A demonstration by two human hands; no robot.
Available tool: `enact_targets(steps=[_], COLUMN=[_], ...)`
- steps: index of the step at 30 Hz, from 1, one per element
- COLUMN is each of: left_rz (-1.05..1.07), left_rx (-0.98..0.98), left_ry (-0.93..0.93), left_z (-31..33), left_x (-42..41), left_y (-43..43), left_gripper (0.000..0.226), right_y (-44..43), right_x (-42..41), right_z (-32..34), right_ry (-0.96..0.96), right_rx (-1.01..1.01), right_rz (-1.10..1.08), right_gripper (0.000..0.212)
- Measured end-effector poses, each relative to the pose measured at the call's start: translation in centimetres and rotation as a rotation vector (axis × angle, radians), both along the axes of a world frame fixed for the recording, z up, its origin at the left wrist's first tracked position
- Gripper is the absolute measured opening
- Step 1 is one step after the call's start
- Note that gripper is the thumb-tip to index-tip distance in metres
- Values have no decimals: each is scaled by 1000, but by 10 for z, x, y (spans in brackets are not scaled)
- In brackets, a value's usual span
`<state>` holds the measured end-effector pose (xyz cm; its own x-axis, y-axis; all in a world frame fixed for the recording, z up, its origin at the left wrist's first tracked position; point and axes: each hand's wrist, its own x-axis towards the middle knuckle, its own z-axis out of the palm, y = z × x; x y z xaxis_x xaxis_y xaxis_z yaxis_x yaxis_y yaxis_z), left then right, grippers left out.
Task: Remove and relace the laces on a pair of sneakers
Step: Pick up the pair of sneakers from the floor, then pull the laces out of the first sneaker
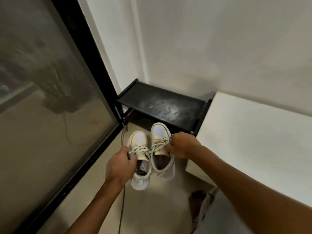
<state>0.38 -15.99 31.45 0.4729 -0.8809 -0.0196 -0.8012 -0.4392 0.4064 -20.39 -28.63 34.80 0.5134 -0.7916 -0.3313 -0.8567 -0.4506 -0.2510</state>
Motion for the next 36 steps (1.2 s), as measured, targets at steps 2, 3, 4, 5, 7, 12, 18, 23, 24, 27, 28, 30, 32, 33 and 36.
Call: enact_targets(steps=[2, 3, 4, 5, 7, 12, 18, 23, 24, 27, 28, 30, 32, 33, 36], left_rz=[0, -9, -20, -30, -59, -195, -404, -549, -566, -592, -595, -595, -591, -585, -579], left_rx=[-95, -135, -170, -200, -252, -360, -370, -299, -286, -234, -217, -176, -145, -128, -98], left_ry=[19, 31, 46, 63, 83, 80, 99, 95, 94, 110, 116, 125, 126, 125, 96], left_z=[27, 40, 54, 66, 89, 136, 145, 116, 108, 81, 70, 49, 33, 27, 21], left_x=[-14, -23, -32, -41, -60, -123, -219, -297, -309, -339, -346, -357, -362, -363, -366], left_y=[-5, -8, -11, -15, -25, -51, -84, -107, -112, -124, -129, -135, -139, -141, -149], left_gripper=[14, 14, 14, 14, 14, 17, 23, 18, 17, 18, 18, 18, 17, 17, 17], right_y=[1, 3, 5, 5, 7, 13, 27, 33, 32, 26, 23, 17, 15, 13, 9], right_x=[-19, -31, -42, -54, -78, -155, -262, -333, -343, -370, -377, -388, -395, -398, -406], right_z=[25, 38, 51, 62, 84, 119, 125, 103, 95, 67, 57, 36, 19, 12, -2], right_ry=[-84, -132, -171, -202, -248, -352, -391, -345, -337, -313, -305, -296, -292, -291, -295], right_rx=[-40, -62, -89, -119, -177, -302, -345, -320, -307, -255, -232, -188, -159, -140, -103], right_rz=[-59, -91, -119, -139, -192, -388, -580, -734, -761, -821, -836, -853, -859, -864, -886], right_gripper=[40, 39, 38, 37, 34, 39, 41, 39, 38, 38, 37, 36, 36, 36, 35])
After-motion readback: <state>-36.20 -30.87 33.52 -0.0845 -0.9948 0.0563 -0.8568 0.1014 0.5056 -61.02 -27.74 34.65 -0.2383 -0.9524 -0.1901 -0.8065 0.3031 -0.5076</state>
